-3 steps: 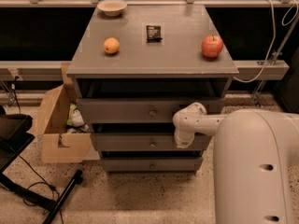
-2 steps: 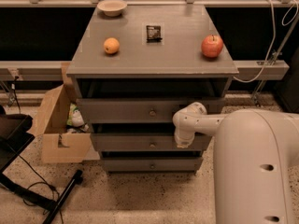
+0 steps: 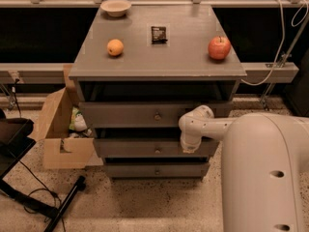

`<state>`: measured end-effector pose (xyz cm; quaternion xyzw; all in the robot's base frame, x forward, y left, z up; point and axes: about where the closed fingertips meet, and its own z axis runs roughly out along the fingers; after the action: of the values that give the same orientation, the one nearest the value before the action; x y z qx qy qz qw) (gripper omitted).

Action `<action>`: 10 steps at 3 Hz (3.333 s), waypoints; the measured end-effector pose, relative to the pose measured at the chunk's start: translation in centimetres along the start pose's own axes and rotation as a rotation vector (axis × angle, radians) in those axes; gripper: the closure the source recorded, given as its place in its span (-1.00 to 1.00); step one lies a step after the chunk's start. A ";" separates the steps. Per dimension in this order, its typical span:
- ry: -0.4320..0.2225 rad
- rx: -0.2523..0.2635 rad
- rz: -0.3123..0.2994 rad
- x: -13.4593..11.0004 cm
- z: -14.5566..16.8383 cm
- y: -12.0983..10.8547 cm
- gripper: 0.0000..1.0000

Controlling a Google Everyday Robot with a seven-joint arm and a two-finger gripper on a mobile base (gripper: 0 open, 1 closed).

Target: Open middle drawer

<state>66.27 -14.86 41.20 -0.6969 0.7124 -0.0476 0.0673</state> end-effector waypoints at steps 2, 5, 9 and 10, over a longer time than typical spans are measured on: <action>0.000 0.000 0.000 0.0 -0.1 0.0 1.00; 0.000 0.000 0.000 0.0 -0.4 -0.1 1.00; 0.000 0.000 0.000 0.0 -0.5 -0.1 0.65; 0.000 0.000 0.000 0.0 -0.5 -0.1 0.17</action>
Offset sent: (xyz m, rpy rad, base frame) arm -0.2176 -0.0413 0.1942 0.1126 0.2410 0.1430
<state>66.25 -14.86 41.68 -0.6969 0.7124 -0.0475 0.0672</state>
